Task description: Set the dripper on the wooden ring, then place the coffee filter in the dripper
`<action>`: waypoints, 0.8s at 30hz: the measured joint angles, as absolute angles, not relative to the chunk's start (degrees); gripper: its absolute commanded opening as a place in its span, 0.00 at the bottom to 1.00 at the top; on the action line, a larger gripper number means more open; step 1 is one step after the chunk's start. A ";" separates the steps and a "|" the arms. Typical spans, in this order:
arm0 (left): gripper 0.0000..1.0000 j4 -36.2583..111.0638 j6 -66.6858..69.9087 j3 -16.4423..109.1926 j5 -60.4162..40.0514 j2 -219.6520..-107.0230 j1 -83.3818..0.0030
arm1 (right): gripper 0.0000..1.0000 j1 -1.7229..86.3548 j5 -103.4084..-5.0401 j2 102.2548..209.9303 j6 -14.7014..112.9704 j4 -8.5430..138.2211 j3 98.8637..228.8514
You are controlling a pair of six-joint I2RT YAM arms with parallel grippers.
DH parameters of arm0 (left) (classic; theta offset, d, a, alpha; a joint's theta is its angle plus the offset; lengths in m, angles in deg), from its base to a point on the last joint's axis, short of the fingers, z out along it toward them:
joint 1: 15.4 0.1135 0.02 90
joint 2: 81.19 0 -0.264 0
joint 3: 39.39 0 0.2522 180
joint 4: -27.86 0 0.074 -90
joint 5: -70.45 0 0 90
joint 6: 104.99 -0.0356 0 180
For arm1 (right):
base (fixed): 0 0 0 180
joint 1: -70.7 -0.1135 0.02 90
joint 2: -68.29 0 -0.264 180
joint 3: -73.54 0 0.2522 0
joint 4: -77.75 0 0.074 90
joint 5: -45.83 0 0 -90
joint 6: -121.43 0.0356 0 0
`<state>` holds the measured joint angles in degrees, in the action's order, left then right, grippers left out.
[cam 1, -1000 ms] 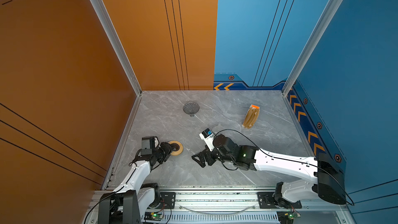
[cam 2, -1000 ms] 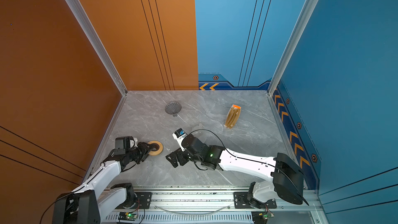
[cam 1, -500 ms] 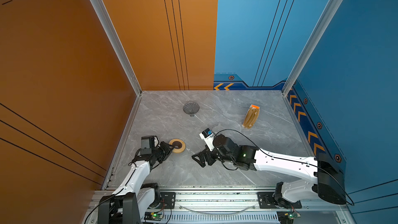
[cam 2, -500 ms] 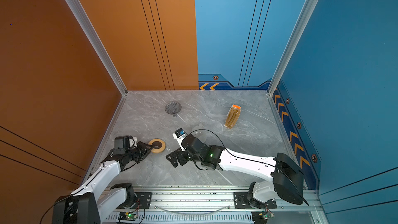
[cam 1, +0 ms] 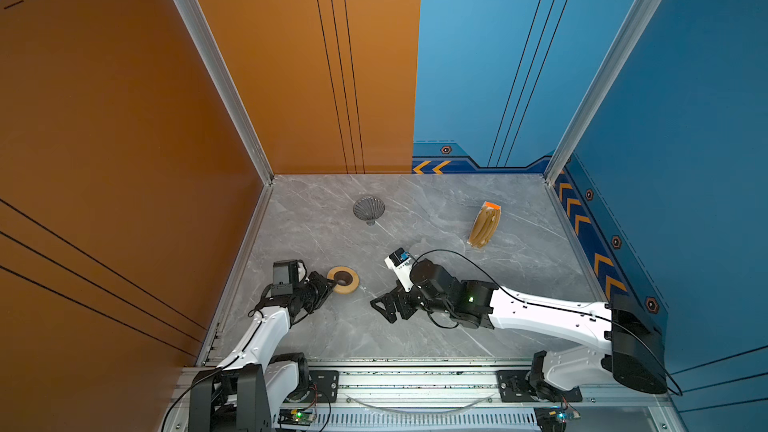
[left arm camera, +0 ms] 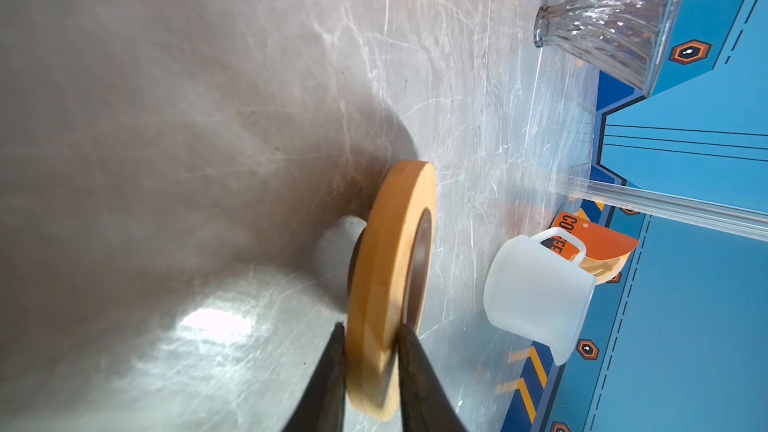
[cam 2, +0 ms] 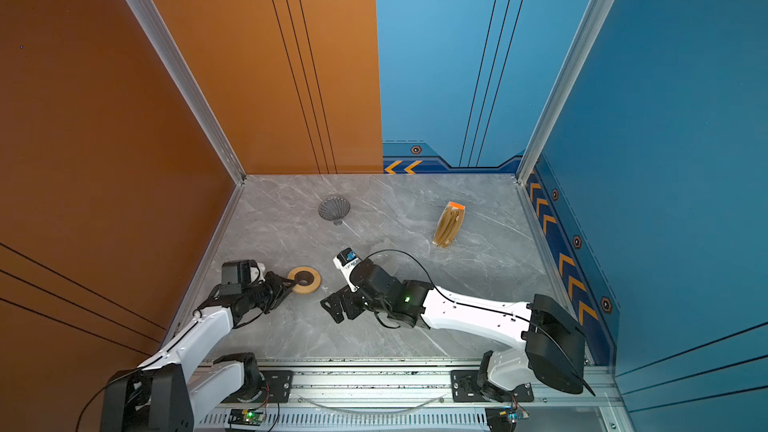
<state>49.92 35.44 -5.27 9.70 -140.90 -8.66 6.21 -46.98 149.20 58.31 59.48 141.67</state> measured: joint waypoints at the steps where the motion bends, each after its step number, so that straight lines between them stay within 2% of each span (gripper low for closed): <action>1: 0.21 49.83 35.46 -5.27 9.70 -140.98 -8.66 | 0.98 6.21 -46.98 149.28 58.31 59.45 141.70; 10: 0.18 48.23 35.48 -3.58 10.58 -141.64 -8.72 | 0.98 6.23 -46.98 150.22 58.37 59.41 141.91; 14: 0.18 48.52 35.42 -2.66 10.73 -141.75 -9.18 | 0.89 7.13 -47.40 150.77 59.60 59.34 142.02; 17: 0.17 49.17 35.07 -1.77 10.73 -141.88 -9.82 | 0.78 9.34 -48.58 151.10 62.15 59.98 142.07; 21: 0.17 50.46 33.93 -0.98 10.75 -141.95 -10.65 | 0.49 11.72 -48.69 153.41 66.09 60.15 143.64; 24: 0.17 52.74 32.51 0.05 11.10 -141.99 -11.15 | 0.35 12.22 -48.12 156.58 69.04 60.11 146.26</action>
